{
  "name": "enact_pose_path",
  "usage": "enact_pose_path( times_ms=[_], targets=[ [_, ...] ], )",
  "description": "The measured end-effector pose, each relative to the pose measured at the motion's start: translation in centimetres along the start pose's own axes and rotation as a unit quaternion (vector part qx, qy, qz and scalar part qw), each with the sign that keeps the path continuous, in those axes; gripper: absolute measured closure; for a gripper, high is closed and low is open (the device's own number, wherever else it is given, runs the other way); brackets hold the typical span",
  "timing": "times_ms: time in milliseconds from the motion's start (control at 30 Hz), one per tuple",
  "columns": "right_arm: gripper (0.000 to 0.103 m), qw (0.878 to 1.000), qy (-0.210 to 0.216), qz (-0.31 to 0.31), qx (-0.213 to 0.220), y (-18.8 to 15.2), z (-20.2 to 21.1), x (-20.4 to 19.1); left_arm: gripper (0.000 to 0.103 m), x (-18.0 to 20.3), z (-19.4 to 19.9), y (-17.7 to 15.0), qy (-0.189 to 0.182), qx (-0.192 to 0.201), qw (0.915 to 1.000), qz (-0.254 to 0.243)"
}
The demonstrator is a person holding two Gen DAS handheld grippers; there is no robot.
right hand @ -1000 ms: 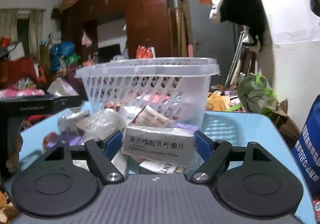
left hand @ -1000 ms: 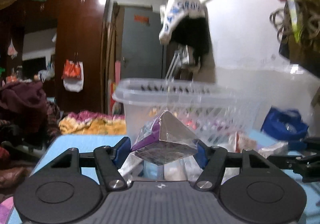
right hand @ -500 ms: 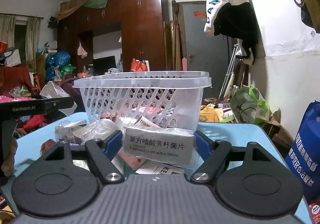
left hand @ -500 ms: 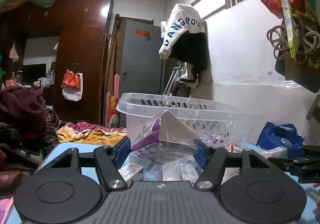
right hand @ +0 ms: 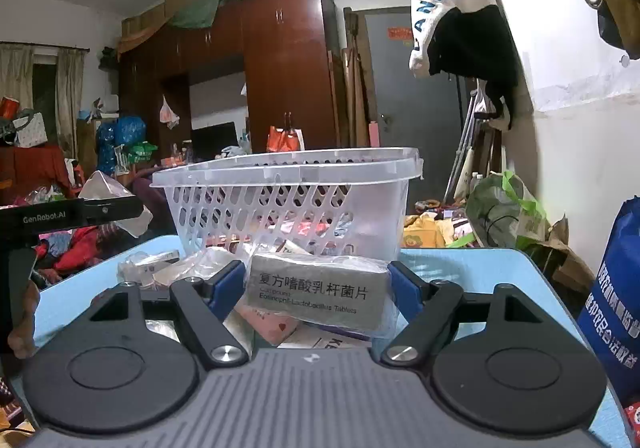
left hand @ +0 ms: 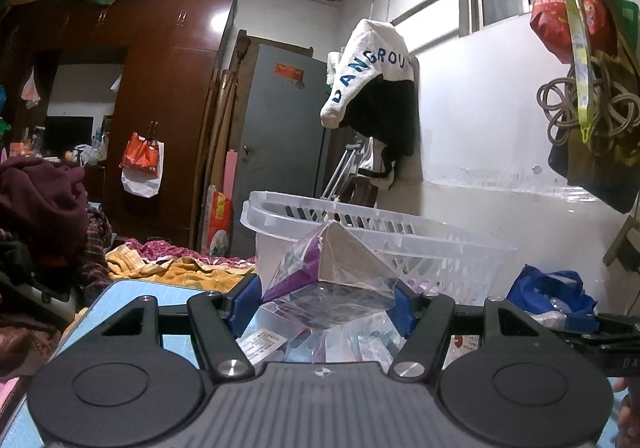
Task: Organize objects
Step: 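Grasp the white labelled tablet box with the right gripper while the left grasps a purple-wrapped bag, then lift both items over the white basket and open both grippers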
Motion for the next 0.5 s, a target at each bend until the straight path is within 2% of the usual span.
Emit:
enact_pose_path(
  times_ms=[500],
  targets=[
    [0.024, 0.999, 0.023, -0.019, 0.033, 0.93, 0.95, 0.16, 0.034, -0.49, 0.33, 0.17, 0.008, 0.008, 0.9999, 0.009]
  ],
)
Point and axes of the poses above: each gripper's, at about its wrist camera, not at the fingertips, and z roughly against the way its jaws point, x to its right, y to its top, the point moved 9 cm from there along -z, roughly the way its jaws point, and after that the axes turned 6 degrees about x, right-handed, at the moved point
